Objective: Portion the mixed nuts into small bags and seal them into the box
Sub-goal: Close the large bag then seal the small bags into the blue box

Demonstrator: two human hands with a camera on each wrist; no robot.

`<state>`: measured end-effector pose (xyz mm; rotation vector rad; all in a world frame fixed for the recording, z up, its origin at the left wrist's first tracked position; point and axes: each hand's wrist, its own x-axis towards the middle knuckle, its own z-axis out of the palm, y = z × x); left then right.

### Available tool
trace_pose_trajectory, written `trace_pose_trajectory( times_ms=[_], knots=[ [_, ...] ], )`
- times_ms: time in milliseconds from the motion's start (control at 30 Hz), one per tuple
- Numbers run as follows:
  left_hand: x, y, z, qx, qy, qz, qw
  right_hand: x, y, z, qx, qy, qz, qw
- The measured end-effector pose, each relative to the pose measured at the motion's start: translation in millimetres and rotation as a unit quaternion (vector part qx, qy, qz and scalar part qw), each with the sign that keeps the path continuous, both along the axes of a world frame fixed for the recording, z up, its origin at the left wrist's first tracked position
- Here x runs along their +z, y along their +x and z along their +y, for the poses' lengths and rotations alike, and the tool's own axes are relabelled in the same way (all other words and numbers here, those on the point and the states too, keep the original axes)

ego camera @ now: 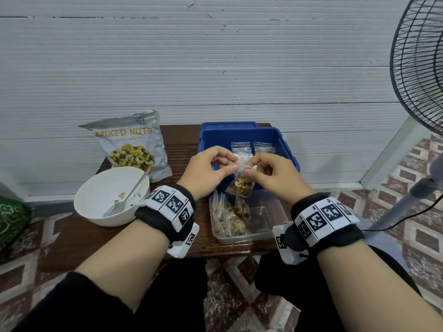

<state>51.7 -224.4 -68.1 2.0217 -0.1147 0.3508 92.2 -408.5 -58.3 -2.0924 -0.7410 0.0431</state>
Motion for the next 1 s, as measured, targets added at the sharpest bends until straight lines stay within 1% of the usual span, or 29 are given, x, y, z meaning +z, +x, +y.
trace_pose_trajectory(
  times_ms=[167, 233, 367, 500, 600, 700, 800, 867, 933, 1000],
  knots=[
    [0, -3, -3, -0.004, -0.010, 0.009, 1.000, -2, 2, -2, 0.003, -0.034, -0.035, 0.999],
    [-1, -3, -2, 0.005, -0.012, 0.011, 1.000, -3, 3, -3, -0.006, -0.031, -0.045, 0.999],
    [-2, 1, 10, 0.055, 0.001, 0.012, 0.998, -4, 4, -6, -0.037, 0.026, -0.018, 0.999],
    [-5, 11, 32, 0.127, -0.006, 0.043, 0.991, 0, 8, -8, -0.089, 0.076, -0.012, 0.993],
    [0, 21, 49, 0.158, 0.006, 0.073, 0.985, 16, 18, -8, -0.128, 0.127, -0.004, 0.984],
    [4, 31, 63, 0.178, 0.023, 0.098, 0.979, 39, 34, -4, -0.156, 0.141, -0.016, 0.977],
    [3, 40, 76, 0.192, 0.017, 0.120, 0.974, 63, 54, 7, -0.168, 0.102, -0.043, 0.980],
    [0, 47, 81, 0.197, 0.013, 0.132, 0.971, 77, 69, 17, -0.168, 0.060, -0.058, 0.982],
    [-3, 55, 85, 0.204, 0.016, 0.140, 0.969, 89, 86, 29, -0.149, -0.012, -0.067, 0.987],
    [-5, 63, 87, 0.209, 0.010, 0.149, 0.967, 96, 103, 45, -0.103, -0.108, -0.066, 0.987]
  ],
)
